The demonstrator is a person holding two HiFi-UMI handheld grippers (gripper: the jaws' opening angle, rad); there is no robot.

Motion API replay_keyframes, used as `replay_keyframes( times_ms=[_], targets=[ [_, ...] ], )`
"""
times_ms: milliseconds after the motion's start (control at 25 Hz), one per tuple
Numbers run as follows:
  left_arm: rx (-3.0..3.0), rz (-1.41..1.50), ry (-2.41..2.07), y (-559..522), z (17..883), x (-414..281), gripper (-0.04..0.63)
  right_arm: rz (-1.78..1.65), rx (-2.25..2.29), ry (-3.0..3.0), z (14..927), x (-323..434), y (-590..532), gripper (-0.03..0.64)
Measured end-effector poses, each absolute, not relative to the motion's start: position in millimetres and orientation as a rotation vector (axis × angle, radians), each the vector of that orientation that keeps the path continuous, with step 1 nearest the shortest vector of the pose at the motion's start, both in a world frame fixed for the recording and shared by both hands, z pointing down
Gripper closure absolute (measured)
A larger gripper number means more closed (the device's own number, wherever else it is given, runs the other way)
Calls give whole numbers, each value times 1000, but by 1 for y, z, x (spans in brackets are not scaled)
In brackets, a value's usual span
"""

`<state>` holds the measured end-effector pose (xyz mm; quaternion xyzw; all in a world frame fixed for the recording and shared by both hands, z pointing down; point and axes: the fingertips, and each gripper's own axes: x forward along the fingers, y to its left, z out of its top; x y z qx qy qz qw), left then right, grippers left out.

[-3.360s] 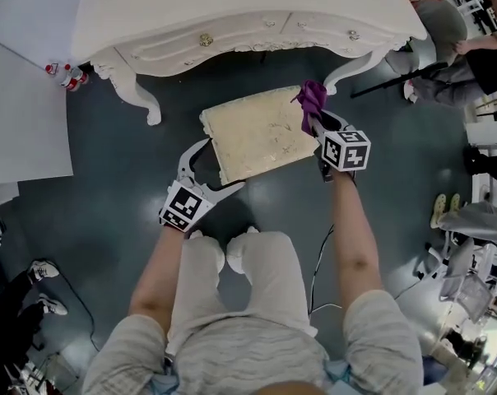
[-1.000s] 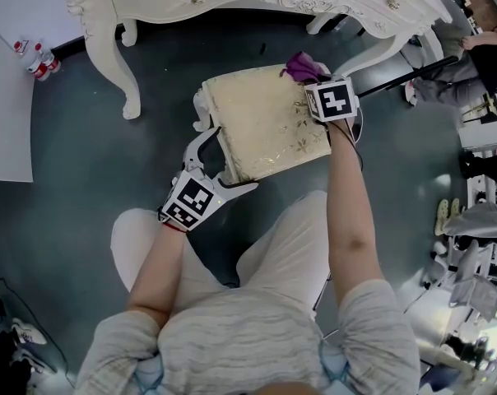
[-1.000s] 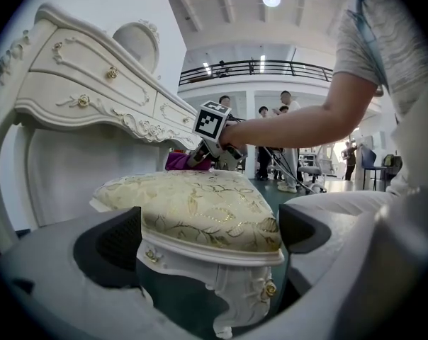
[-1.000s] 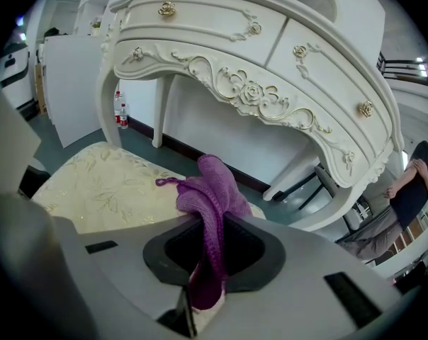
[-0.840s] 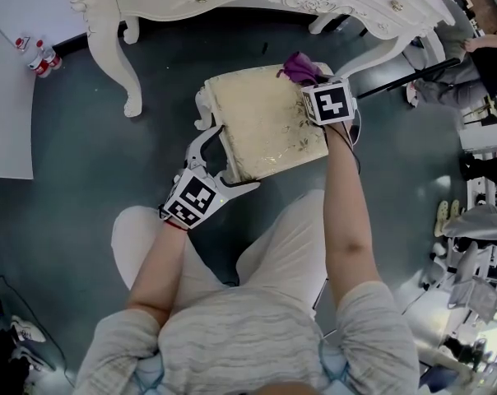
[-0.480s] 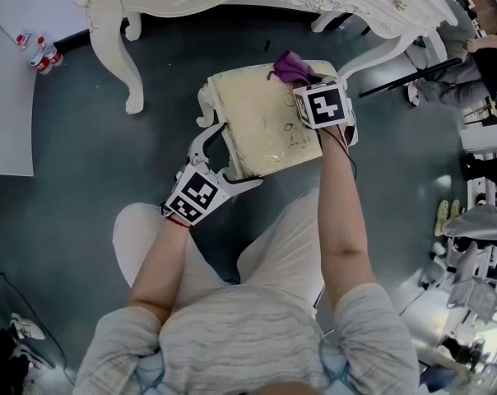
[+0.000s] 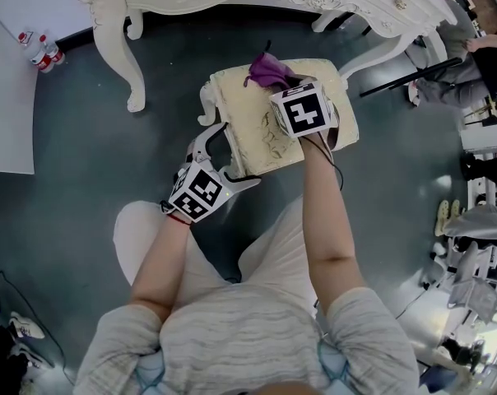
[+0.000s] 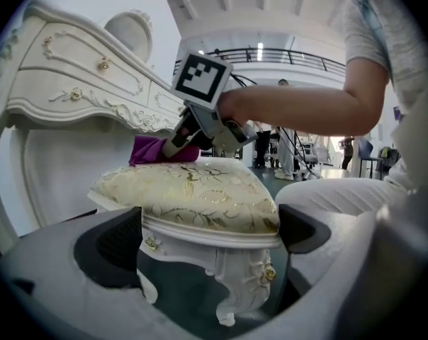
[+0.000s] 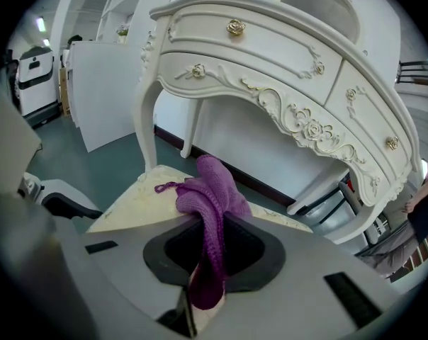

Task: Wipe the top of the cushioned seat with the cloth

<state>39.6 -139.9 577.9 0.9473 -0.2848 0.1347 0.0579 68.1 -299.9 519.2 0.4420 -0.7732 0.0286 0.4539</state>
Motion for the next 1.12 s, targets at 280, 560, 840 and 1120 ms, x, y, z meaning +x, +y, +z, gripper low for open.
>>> replay_keyframes(
  times_ms=[280,560,840,1120],
  targets=[
    [2873,390,-855,-140,579,39,3,54,1048,-1952,518,37,-283,560],
    [2875,386,-846,-140,581,39,3,27,1005,-1977,517,13,-267,560],
    [2879,376,-844,-140,580,39,3,33,978,-2009,517,-2,-256,560],
    [2886,364,-835,-140,580,39,3,51,963,-2046,518,-13,-246,560]
  ],
)
